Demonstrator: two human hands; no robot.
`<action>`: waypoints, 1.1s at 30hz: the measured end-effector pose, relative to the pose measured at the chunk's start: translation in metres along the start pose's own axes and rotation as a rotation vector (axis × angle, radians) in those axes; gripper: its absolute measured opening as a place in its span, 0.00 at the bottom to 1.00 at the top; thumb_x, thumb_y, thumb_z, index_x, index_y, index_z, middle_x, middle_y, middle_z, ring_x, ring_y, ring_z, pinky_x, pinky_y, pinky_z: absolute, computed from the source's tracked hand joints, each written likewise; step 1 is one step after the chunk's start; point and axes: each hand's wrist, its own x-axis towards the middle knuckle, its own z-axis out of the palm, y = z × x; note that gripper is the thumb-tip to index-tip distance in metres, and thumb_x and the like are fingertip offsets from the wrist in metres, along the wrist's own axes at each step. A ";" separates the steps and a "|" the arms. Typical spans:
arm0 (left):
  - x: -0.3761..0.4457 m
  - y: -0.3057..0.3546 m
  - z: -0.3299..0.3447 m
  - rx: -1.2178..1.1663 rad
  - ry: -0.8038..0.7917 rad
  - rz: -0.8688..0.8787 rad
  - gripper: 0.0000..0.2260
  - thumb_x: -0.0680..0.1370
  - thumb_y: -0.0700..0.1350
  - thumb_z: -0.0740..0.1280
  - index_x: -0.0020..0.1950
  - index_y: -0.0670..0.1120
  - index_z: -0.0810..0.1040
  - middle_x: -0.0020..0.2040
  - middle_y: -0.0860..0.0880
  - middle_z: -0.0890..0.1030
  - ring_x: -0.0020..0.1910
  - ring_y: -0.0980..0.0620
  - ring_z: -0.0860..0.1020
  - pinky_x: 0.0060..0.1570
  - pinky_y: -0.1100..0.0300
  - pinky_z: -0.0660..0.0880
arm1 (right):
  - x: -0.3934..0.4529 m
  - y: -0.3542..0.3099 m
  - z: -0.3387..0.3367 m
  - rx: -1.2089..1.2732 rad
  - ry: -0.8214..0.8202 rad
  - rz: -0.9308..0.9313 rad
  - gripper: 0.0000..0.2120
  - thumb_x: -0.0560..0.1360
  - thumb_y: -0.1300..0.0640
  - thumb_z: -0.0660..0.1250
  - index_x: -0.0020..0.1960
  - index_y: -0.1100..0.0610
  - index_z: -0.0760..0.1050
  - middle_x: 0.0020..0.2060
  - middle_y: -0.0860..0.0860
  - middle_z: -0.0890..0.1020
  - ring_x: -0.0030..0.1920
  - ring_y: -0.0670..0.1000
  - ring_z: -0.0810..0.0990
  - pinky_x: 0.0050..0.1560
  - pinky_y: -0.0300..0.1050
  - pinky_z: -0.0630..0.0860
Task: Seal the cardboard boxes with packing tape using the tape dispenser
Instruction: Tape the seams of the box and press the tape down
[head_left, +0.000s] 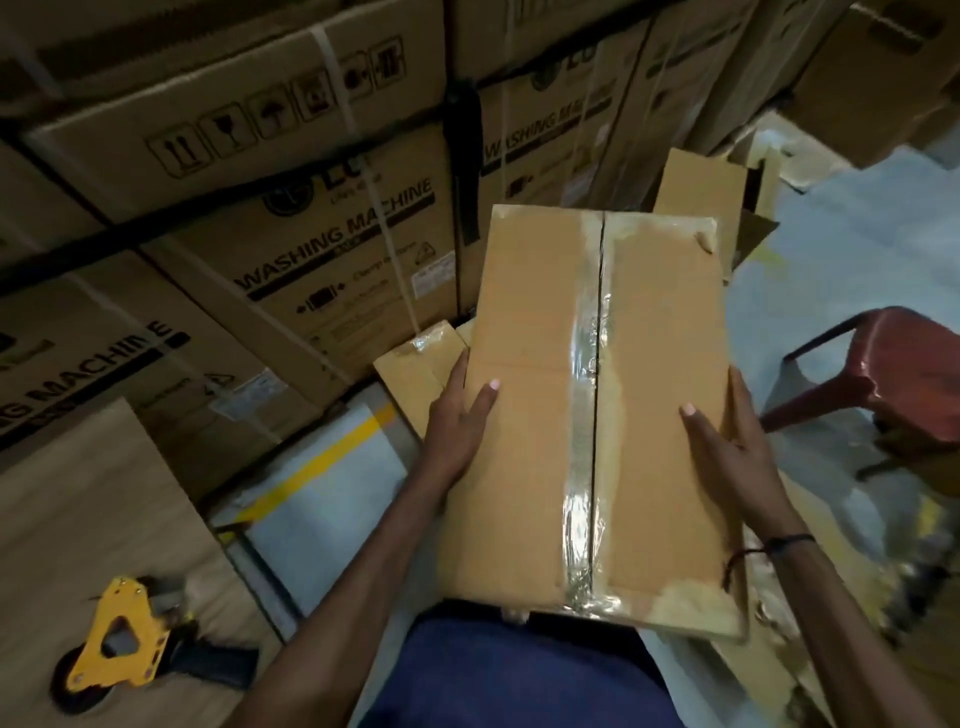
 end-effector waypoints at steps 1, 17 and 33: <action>0.011 -0.004 0.001 -0.007 0.033 -0.030 0.28 0.84 0.57 0.63 0.83 0.58 0.59 0.72 0.64 0.70 0.65 0.68 0.72 0.65 0.67 0.67 | 0.020 -0.007 0.005 -0.017 -0.030 -0.019 0.35 0.84 0.47 0.63 0.84 0.45 0.48 0.70 0.38 0.62 0.68 0.43 0.64 0.67 0.45 0.62; 0.158 -0.182 0.002 -0.106 0.514 -0.446 0.25 0.84 0.43 0.66 0.80 0.46 0.63 0.72 0.49 0.74 0.71 0.50 0.74 0.72 0.47 0.70 | 0.328 0.069 0.216 -0.037 -0.670 0.063 0.37 0.80 0.51 0.71 0.80 0.36 0.54 0.74 0.45 0.72 0.71 0.52 0.74 0.71 0.63 0.73; 0.298 -0.460 0.015 -0.114 0.604 -0.534 0.25 0.82 0.40 0.67 0.78 0.45 0.64 0.68 0.50 0.73 0.67 0.48 0.74 0.72 0.48 0.71 | 0.473 0.284 0.431 -0.053 -0.754 0.020 0.38 0.81 0.59 0.70 0.83 0.46 0.51 0.73 0.45 0.66 0.72 0.50 0.69 0.63 0.36 0.71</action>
